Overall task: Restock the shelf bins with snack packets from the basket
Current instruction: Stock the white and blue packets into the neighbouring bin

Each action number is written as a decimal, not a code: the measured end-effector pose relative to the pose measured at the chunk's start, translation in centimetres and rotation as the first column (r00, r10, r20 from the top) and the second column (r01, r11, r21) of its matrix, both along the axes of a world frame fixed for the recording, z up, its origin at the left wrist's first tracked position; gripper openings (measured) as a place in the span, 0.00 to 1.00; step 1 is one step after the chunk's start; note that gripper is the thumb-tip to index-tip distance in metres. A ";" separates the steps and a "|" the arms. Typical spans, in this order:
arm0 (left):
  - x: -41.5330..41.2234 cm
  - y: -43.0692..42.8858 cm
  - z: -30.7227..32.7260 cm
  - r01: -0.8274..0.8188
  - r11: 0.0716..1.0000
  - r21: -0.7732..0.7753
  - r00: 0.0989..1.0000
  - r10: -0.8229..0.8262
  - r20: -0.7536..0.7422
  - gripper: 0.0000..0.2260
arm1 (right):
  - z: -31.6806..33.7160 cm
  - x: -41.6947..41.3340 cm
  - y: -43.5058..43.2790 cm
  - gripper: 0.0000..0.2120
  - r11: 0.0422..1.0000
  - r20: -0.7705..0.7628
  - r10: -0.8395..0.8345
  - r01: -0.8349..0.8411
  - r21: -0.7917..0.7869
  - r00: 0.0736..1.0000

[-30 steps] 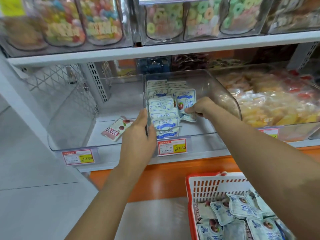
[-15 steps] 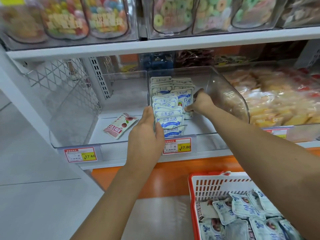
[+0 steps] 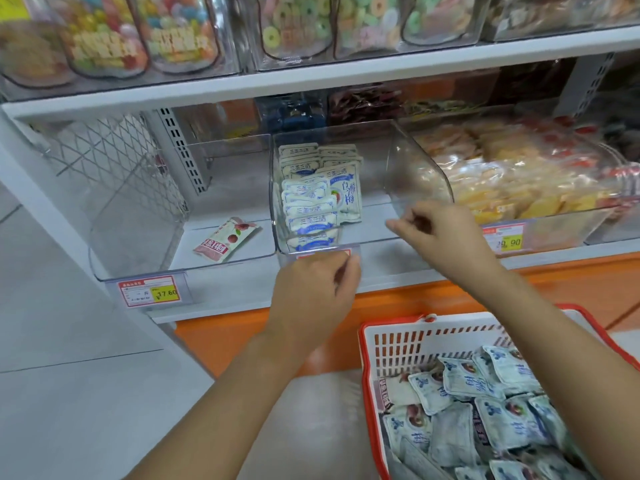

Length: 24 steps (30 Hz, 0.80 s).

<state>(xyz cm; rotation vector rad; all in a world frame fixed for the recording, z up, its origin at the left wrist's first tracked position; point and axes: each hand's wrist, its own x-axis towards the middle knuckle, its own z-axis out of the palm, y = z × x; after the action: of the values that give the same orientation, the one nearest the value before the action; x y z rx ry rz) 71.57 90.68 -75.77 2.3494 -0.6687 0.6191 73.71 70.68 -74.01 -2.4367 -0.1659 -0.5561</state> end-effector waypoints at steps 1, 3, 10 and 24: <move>-0.4 -0.5 -0.5 0.017 0.995 0.097 0.997 -0.009 -0.082 0.20 | -1.1 -1.2 -0.5 0.14 1.000 -0.022 0.018 -0.018 -0.006 1.000; -0.8 -1.2 -2.1 0.050 0.952 0.303 0.981 0.009 -0.192 0.19 | -4.3 -2.9 -1.9 0.15 0.999 -0.115 0.029 -0.031 -0.012 0.993; -2.4 -2.3 -8.9 0.274 0.795 0.542 0.831 0.088 -0.550 0.15 | -20.5 -8.0 -6.7 0.08 0.982 -0.646 -0.189 0.129 -0.139 0.740; -4.3 -3.7 -12.1 0.511 0.663 0.547 0.675 0.084 -0.733 0.09 | -29.5 -12.5 -5.4 0.40 0.748 -0.923 -0.294 0.661 -0.060 0.249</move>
<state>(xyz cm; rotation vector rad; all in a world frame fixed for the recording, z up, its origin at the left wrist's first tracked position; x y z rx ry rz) 67.22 86.97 -87.90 2.8015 -0.9164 -0.8713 61.25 65.29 -103.56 -2.0253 1.1280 0.5597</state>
